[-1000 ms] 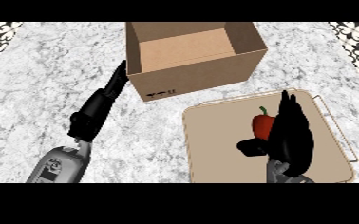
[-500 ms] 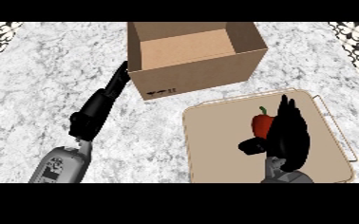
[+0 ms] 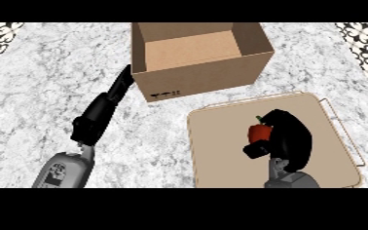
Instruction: Pick the bell pepper from the tray and place it in the cardboard box
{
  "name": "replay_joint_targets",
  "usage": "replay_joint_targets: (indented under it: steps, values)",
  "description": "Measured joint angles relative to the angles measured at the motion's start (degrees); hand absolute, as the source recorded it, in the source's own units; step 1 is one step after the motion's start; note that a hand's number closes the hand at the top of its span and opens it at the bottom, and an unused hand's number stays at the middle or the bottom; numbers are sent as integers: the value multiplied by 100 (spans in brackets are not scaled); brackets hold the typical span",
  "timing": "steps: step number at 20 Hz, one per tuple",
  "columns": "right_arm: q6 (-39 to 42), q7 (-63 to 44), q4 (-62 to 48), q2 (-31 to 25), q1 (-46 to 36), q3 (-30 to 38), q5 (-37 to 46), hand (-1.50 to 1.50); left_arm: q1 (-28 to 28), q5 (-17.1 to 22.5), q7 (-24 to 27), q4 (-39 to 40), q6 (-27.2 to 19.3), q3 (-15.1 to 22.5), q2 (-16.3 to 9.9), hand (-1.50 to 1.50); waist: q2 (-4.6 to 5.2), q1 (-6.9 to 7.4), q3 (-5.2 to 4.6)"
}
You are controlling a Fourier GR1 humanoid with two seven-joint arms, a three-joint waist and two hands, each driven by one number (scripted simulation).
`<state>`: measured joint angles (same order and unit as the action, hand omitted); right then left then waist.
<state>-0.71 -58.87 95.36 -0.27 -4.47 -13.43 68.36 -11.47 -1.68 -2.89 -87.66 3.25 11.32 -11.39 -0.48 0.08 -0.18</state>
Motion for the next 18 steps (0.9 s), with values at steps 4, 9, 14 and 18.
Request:
replay_joint_targets:
  steps: [4, 9, 14, 18]
  values:
    - [694, 807, -127, -159, -366, -972, 17, 150, -123, 11, -56, 32, 81, 78, 51, 0, 20, 192, -48]
    - [1503, 2033, -405, -231, -1109, -2025, -95, 150, -287, 15, -102, 132, 143, 147, 129, 0, 63, 349, -52]
    - [1341, 2679, -769, -59, -1865, -2492, -134, 150, -232, -56, -40, 209, 70, 33, 121, 0, 59, 181, -2]
    - [1187, 2604, -568, -6, -2190, -2747, -83, 150, -127, -77, -90, 129, 101, -43, 102, 0, 48, 93, 10]
